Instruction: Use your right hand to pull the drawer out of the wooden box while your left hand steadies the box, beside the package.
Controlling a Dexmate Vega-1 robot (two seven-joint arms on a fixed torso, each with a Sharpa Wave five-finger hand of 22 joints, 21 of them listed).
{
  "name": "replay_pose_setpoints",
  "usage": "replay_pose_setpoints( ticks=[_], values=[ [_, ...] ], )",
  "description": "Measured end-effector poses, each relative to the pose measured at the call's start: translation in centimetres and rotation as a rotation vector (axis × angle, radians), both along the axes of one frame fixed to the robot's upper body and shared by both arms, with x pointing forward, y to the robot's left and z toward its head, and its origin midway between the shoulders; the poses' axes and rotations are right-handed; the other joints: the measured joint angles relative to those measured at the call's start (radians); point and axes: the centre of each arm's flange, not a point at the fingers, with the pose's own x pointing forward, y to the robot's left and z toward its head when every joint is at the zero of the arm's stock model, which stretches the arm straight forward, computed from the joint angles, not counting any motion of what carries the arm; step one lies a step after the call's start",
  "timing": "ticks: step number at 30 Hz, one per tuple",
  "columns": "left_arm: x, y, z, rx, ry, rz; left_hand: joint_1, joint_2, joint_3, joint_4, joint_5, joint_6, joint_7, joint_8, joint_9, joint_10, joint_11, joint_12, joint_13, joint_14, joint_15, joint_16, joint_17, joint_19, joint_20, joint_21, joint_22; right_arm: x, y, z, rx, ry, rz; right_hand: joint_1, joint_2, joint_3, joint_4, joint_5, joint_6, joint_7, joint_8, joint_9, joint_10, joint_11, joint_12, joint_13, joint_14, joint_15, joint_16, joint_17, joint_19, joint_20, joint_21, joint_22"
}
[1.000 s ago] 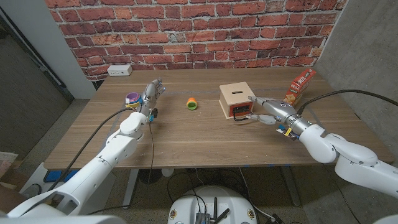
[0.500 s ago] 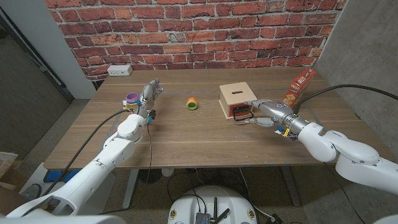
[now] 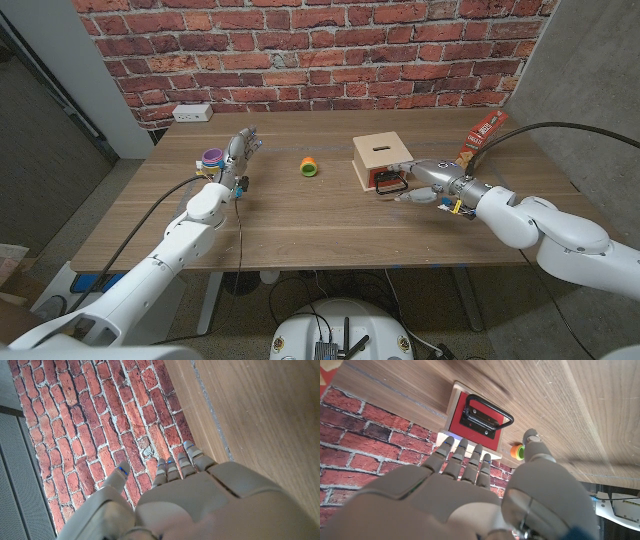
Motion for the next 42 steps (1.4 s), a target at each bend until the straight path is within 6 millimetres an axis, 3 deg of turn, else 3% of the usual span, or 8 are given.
replay_pose_setpoints(
  ticks=[8,19,26,42],
  values=[
    [0.1,0.1,0.0,-0.001,0.002,0.001,0.000,0.000,0.000,0.000,0.000,0.014,0.003,0.000,0.000,0.010,0.010,0.000,0.000,0.000,0.000,0.000,0.000,0.000,0.000,0.000,0.000,0.1,0.7,0.6,-0.046,0.003,-0.018,0.059,-0.024,0.008,0.000,0.000,0.032,-0.032,0.007,0.000,0.028,-0.028,0.000,0.002,0.035,-0.003,0.005,0.000,0.016,-0.002,0.000,0.000],
    [0.0,0.2,-0.2,-0.003,0.008,0.000,0.000,0.000,0.004,0.004,0.000,0.014,0.003,0.000,0.000,0.010,0.010,0.000,0.000,0.000,0.000,0.000,0.000,0.000,0.000,0.000,0.000,0.4,1.4,1.1,-0.108,0.010,-0.047,0.123,-0.025,0.014,0.006,-0.010,0.086,-0.029,0.023,0.003,0.066,-0.051,0.004,0.005,0.084,-0.002,0.020,-0.002,0.032,-0.007,0.000,0.000],
    [0.0,0.3,-0.3,-0.004,0.013,0.001,0.000,0.000,0.004,0.004,0.000,0.019,0.009,0.000,0.000,0.015,0.015,0.000,0.000,0.007,0.000,0.000,0.000,0.005,0.006,0.000,0.000,0.9,1.8,1.1,-0.132,0.010,-0.052,0.134,-0.023,0.012,0.012,-0.016,0.101,-0.019,0.023,0.002,0.089,-0.053,0.004,0.005,0.112,-0.002,0.027,0.000,0.037,-0.020,0.000,0.000],
    [0.0,0.4,-0.4,-0.007,0.008,0.012,0.000,0.000,0.008,0.000,0.000,0.039,0.007,0.000,0.000,0.030,0.012,0.004,0.000,0.025,0.000,0.000,0.000,0.021,0.000,0.000,0.000,2.1,2.5,1.0,-0.178,0.024,-0.055,0.146,-0.035,0.007,0.017,-0.020,0.111,-0.040,0.023,0.002,0.103,-0.049,0.004,0.004,0.133,-0.002,0.034,0.000,0.037,-0.031,-0.001,0.000]
  ],
)
